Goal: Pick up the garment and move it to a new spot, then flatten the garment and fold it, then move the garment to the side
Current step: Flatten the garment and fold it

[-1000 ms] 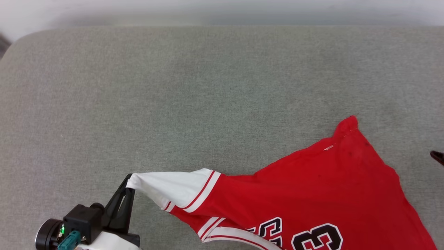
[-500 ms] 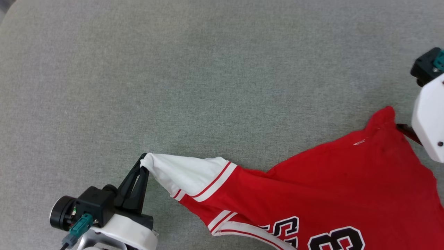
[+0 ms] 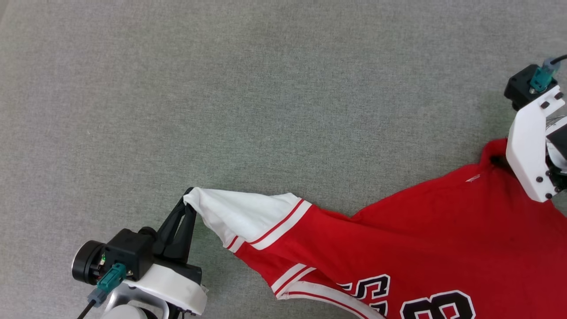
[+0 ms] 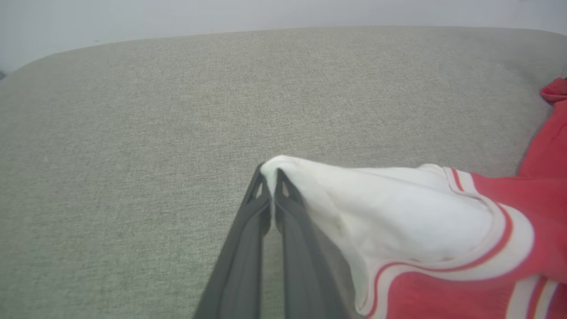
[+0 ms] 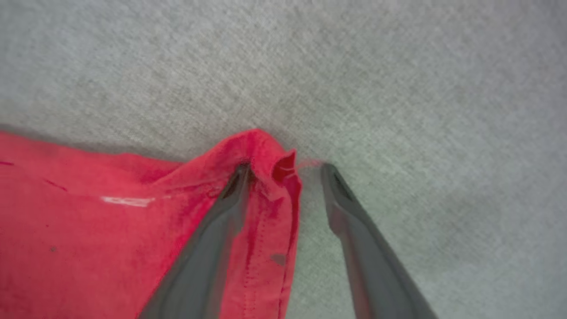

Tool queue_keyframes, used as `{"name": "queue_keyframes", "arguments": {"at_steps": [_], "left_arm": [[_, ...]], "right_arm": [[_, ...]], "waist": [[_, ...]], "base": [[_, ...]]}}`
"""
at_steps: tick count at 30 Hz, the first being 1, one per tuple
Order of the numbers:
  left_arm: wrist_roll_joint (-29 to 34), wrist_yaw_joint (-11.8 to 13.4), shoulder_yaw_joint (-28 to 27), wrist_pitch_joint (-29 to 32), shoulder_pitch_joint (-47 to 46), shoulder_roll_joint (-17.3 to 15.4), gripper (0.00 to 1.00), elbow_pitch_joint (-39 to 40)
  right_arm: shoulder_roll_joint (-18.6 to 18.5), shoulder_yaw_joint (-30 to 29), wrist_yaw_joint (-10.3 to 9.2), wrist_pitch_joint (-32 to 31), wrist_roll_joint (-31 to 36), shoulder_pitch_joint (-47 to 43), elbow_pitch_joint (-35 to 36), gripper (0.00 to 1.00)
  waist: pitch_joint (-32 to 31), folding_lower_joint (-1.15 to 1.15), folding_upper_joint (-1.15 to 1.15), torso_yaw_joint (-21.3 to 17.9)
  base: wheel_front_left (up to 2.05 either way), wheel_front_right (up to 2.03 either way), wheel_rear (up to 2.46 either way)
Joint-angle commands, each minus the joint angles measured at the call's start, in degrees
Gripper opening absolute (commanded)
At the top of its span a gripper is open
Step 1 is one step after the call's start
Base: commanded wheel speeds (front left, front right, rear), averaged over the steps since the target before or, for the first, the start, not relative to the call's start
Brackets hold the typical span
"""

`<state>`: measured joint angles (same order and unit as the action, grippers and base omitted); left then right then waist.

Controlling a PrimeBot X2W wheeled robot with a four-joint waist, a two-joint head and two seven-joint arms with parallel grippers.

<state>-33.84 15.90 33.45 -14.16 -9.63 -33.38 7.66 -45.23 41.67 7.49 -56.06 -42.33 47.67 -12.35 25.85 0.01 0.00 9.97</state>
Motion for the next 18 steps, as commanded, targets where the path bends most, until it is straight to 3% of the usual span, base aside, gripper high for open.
{"name": "queue_keyframes", "arguments": {"at_steps": [1,11,18], "left_arm": [[0.5,-0.2,0.1,-0.3,-0.5,0.2,0.00,-0.1],[1.3,-1.7,0.0,0.6,-3.1,-2.1,0.00,-1.4],[1.9,-3.6,-0.9,3.5,-9.3,-4.2,0.00,0.8]], "right_arm": [[0.4,2.5,0.00,0.2,-0.2,-2.6,-2.0,0.00],[-3.1,6.3,-0.02,16.8,-3.1,-0.2,1.4,0.00],[-6.2,5.6,-0.02,26.5,-3.7,1.9,4.5,0.00]], "waist": [[-0.7,-0.01,0.00,-0.2],[-9.3,-0.01,0.00,-2.4],[-13.6,-0.01,0.00,-4.5]], "base": [[0.00,0.00,0.00],[0.00,0.00,0.00],[0.00,0.00,0.00]]}}
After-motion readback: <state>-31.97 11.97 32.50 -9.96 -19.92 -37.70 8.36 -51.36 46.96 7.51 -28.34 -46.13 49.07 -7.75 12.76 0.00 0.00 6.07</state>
